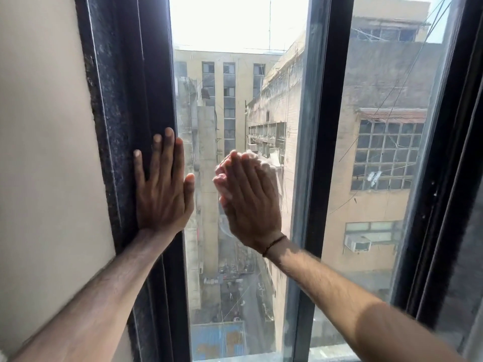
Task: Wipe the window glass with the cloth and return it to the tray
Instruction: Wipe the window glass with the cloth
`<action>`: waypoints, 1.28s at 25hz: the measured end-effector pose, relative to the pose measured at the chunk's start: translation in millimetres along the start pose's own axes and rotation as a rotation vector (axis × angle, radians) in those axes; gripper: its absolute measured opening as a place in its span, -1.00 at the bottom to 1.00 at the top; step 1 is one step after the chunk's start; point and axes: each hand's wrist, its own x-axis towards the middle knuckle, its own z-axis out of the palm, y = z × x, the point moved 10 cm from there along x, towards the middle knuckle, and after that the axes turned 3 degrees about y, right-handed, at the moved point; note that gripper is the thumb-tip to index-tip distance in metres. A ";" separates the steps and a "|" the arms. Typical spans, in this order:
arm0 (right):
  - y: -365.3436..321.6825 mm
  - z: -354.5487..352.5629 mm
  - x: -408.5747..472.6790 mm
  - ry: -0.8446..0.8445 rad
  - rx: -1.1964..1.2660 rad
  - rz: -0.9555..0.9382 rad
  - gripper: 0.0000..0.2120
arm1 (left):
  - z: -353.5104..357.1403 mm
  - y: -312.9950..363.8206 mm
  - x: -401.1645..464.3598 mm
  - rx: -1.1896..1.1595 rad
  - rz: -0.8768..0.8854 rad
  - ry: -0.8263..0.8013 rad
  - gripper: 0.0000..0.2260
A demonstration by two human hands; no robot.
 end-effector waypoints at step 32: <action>61.5 -26.4 -61.0 0.209 0.041 0.391 -0.35 | -6.7 2.1 -7.7 -0.122 -0.016 -0.003 -0.31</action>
